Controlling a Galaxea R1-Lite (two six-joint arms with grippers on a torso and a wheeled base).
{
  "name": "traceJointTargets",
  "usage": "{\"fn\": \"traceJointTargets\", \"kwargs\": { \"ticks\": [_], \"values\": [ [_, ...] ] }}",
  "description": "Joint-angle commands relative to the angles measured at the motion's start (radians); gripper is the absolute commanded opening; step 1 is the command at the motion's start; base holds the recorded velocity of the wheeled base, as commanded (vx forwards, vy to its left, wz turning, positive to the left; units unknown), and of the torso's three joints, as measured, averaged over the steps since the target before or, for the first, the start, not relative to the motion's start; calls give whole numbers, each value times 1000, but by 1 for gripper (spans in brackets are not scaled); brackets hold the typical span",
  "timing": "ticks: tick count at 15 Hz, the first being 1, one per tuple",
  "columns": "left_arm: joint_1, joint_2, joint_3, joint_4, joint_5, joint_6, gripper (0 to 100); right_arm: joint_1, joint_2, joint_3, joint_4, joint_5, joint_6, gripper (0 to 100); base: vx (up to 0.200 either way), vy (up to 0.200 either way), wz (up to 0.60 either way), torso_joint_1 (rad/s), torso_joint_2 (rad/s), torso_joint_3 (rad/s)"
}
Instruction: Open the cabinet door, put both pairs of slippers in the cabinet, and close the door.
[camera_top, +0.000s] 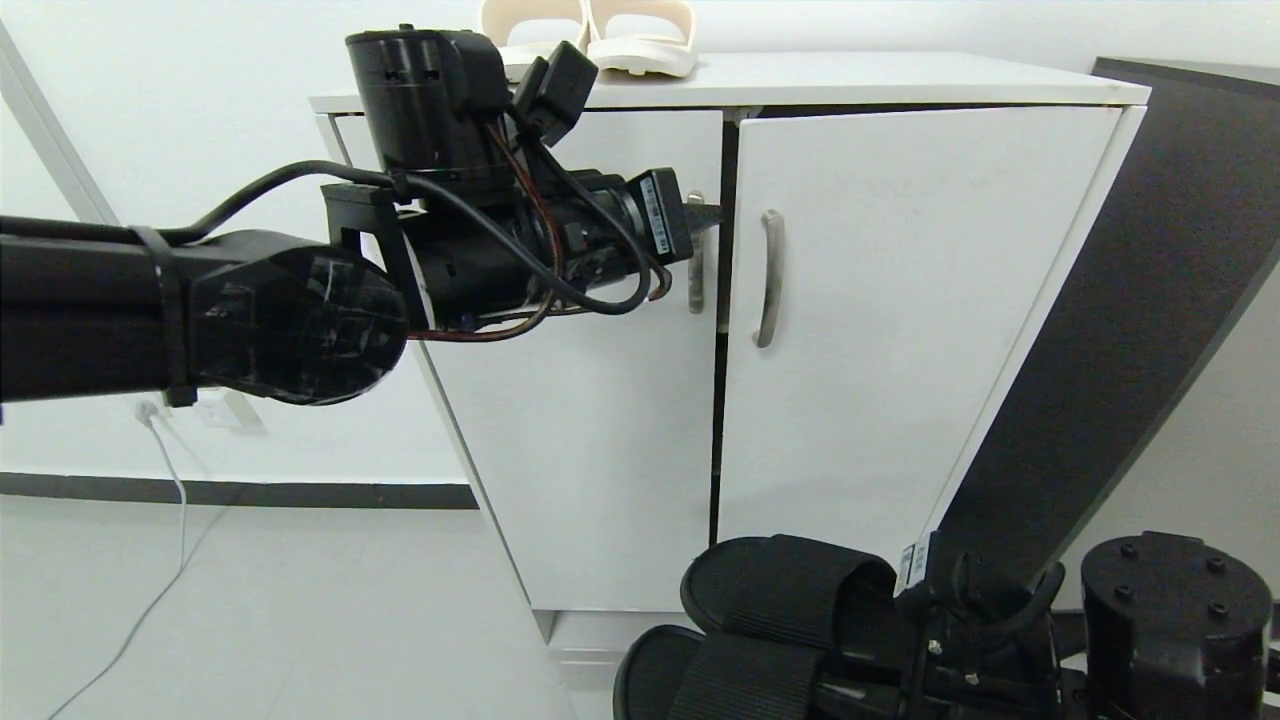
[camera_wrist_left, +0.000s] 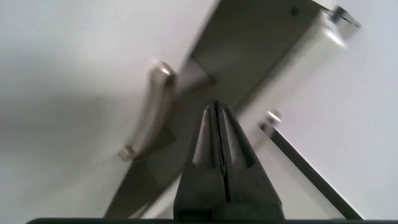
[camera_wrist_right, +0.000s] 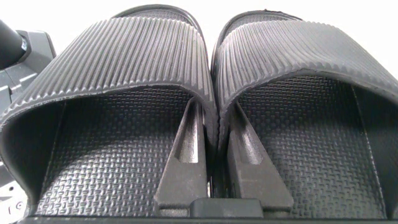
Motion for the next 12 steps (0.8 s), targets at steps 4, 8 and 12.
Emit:
{"fn": "traceJointTargets", "kwargs": {
  "ticks": [4,8,12],
  "values": [
    [-3,43,-26,-1,9,0,0,0,-1,4,-1,1,-1,0,0,0,0,0,0,0],
    [-9,69,-44,-7,-2,1,0,13,1,7,-1,1,0,0,0,0,0,0,0,0],
    [-8,77,-47,-12,-5,0,0,60,-37,59,1,73,0,0,0,0,0,0,0,0]
  ]
}}
